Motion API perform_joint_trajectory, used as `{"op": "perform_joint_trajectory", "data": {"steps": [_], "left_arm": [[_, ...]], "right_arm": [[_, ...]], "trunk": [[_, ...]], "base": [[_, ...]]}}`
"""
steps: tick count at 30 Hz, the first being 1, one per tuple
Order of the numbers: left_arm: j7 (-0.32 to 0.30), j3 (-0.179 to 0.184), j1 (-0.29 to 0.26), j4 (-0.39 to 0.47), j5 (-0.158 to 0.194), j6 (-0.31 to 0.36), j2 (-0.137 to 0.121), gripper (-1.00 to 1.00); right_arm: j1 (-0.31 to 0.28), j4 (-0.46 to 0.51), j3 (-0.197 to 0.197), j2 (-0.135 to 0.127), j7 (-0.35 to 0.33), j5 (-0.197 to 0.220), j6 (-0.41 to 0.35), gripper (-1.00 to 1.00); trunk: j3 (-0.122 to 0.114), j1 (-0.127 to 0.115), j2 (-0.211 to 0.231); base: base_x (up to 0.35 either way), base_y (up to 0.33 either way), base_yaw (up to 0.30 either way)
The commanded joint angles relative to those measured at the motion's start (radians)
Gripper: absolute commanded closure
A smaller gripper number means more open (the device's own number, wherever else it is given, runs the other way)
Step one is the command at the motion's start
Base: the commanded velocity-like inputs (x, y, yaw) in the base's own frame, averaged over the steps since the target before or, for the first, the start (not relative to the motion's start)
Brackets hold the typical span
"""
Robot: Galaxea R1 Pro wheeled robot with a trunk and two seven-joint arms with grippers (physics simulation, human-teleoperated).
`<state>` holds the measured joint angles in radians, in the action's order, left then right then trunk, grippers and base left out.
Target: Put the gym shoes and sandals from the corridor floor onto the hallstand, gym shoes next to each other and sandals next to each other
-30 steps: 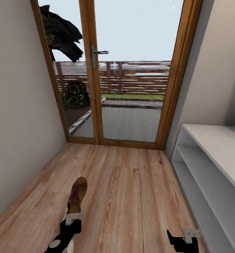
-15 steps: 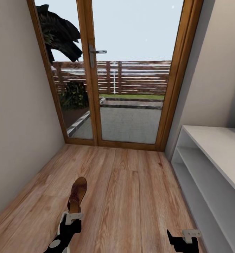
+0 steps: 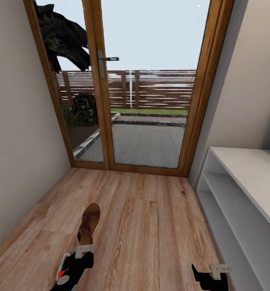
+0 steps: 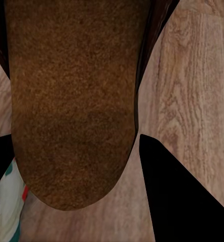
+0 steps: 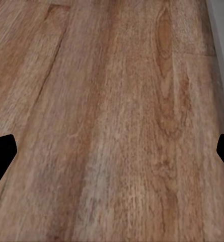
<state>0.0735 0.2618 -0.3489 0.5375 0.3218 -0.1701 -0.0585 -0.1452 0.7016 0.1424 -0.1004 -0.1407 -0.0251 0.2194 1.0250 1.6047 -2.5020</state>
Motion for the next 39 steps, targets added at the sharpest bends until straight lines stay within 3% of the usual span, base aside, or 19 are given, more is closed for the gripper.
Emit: {"op": "perform_joint_trajectory", "data": {"steps": [1, 11, 21, 39], "left_arm": [[0.008, 0.008, 0.0, 0.0, 0.003, -0.003, -0.001, 1.0], [0.008, 0.009, 0.0, 0.0, 0.003, -0.003, -0.001, 1.0], [0.008, 0.009, -0.001, 0.0, 0.003, -0.003, -0.001, 1.0], [0.008, 0.009, -0.001, -0.001, 0.004, -0.003, 0.0, 1.0]], "right_arm": [[-0.001, -0.001, 0.005, 0.001, -0.008, -0.003, 0.003, -1.0], [-0.001, 0.0, 0.005, 0.001, -0.008, -0.003, 0.003, -1.0], [-0.001, -0.001, 0.005, 0.001, -0.009, -0.003, 0.003, -1.0], [-0.001, 0.001, 0.005, 0.001, -0.008, -0.003, 0.003, -1.0]], "trunk": [[0.001, 0.0, 0.0], [0.001, 0.0, 0.0], [-0.001, 0.0, 0.0], [-0.001, 0.0, 0.0]], "base": [[0.021, -0.011, 0.0], [0.005, -0.003, -0.003], [0.003, -0.003, -0.173], [0.07, -0.099, -0.018]]}}
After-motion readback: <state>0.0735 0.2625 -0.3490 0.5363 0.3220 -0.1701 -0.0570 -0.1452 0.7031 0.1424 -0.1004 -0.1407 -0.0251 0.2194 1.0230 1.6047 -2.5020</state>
